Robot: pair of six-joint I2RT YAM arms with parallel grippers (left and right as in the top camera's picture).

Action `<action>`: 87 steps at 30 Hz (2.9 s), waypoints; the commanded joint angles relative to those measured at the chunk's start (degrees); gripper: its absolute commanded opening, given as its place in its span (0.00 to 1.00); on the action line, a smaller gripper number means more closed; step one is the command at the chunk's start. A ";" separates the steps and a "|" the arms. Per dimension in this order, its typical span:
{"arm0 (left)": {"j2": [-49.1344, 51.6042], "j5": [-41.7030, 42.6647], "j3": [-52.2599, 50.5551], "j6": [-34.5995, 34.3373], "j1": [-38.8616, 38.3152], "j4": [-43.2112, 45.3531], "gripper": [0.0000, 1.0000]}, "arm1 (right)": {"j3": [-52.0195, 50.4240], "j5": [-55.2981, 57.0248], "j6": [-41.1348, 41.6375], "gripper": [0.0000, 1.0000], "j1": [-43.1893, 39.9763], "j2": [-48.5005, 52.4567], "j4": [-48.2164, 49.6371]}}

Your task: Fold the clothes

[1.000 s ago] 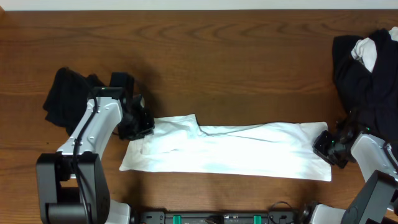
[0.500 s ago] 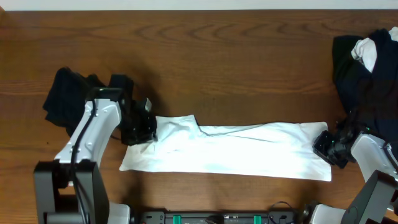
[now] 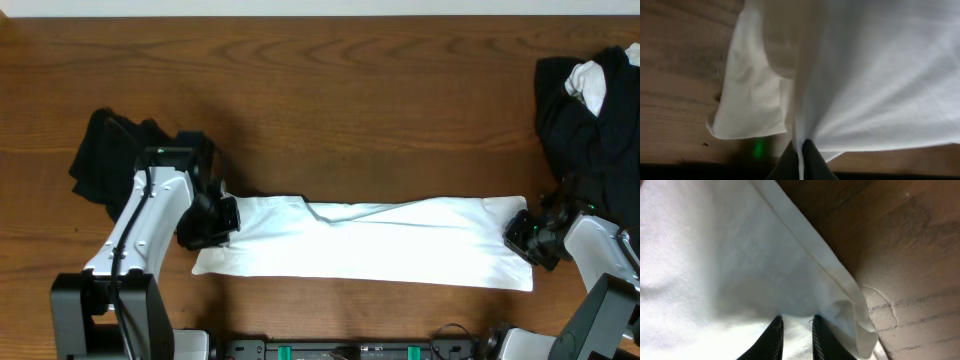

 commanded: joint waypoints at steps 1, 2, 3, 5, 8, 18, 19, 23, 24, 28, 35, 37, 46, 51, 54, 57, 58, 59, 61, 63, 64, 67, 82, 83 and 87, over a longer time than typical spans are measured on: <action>-0.55 -2.91 -2.78 -1.44 0.28 0.96 0.06 | -0.96 2.36 -0.74 0.19 0.09 0.39 0.15; -0.55 -2.91 -3.61 -1.44 0.28 1.77 0.06 | -0.96 2.36 -0.74 0.19 0.09 0.39 0.15; -0.55 -2.91 -4.11 -1.46 0.28 2.19 0.06 | -0.96 2.36 -0.74 0.19 0.09 0.39 0.15; -0.55 -2.91 -4.79 -1.46 0.28 2.62 0.07 | -0.96 2.36 -0.74 0.20 0.09 0.39 0.15; -0.55 -2.91 -4.79 -1.46 0.28 2.93 0.17 | -0.96 2.34 -0.74 0.19 0.09 0.39 0.13; -0.63 -2.91 -3.78 -2.58 0.28 1.99 0.13 | -0.96 2.34 -0.74 0.20 0.09 0.39 0.11; -0.76 -2.89 -2.95 -2.97 0.28 1.79 0.10 | -0.96 2.34 -0.74 0.20 0.09 0.39 0.13; -2.75 -2.43 0.39 -4.02 0.28 1.95 0.09 | -0.96 2.36 -0.74 0.20 0.09 0.39 0.11; -3.69 -1.92 1.27 -3.98 0.28 2.40 0.08 | -0.96 2.36 -0.74 0.20 0.09 0.39 0.13; -6.80 3.82 1.77 -3.04 0.17 8.22 0.06 | -0.96 2.36 -0.74 0.20 0.09 0.39 0.26; -4.48 8.76 0.46 -2.84 -2.27 15.08 0.06 | -0.96 2.36 -0.74 0.20 0.09 0.39 0.09; -2.60 9.18 -0.28 -2.84 -3.37 15.30 0.06 | -0.96 2.36 -0.74 0.20 0.09 0.39 0.11; 5.29 8.92 -2.80 -0.87 -6.14 15.87 0.06 | -0.96 2.34 -0.74 0.20 0.09 0.39 0.15; 9.46 3.28 -3.28 -0.74 -6.08 17.25 0.07 | -0.96 2.12 -0.74 0.20 0.09 0.39 0.11; 11.56 2.23 -3.28 -0.74 -6.08 19.96 0.08 | -0.94 1.27 -0.74 0.33 0.04 0.39 0.13; 13.11 1.79 -3.28 -1.03 -6.08 22.58 0.10 | -0.79 1.14 -0.68 0.47 -0.52 0.37 0.09; 13.53 1.77 -3.28 -1.14 -6.08 22.88 0.11 | -0.57 1.01 -0.66 0.49 -1.09 0.37 0.02; 13.77 1.77 -3.28 -1.20 -6.08 22.93 0.11 | -0.24 1.01 -0.66 0.52 -1.70 0.37 -0.24; 13.94 1.79 -3.28 -1.20 -6.08 22.29 0.11 | 0.66 0.98 -0.63 0.56 -3.37 0.37 -1.18; 13.94 1.79 -3.28 -1.20 -6.08 21.66 0.12 | 1.49 0.26 -0.50 0.59 -5.20 0.37 -2.19; 13.94 1.77 -3.28 -1.18 -6.08 21.44 0.11 | 1.64 -0.59 -0.52 0.62 -6.19 0.37 -2.32; 13.94 1.79 -3.28 -1.18 -6.08 21.24 0.12 | 1.64 -2.47 -0.66 0.68 -8.44 0.37 -2.29; 13.94 1.81 -3.28 -1.18 -6.08 20.37 0.12 | 1.60 -4.61 -1.20 0.73 -13.55 0.39 -2.01; 13.94 1.81 -3.28 -1.18 -6.08 20.37 0.12 | 1.55 -4.68 -1.20 0.73 -13.55 0.39 -2.49; 13.94 1.81 -3.28 -1.18 -6.08 20.35 0.12 | 0.92 -5.95 -1.88 0.72 -13.44 0.39 -2.82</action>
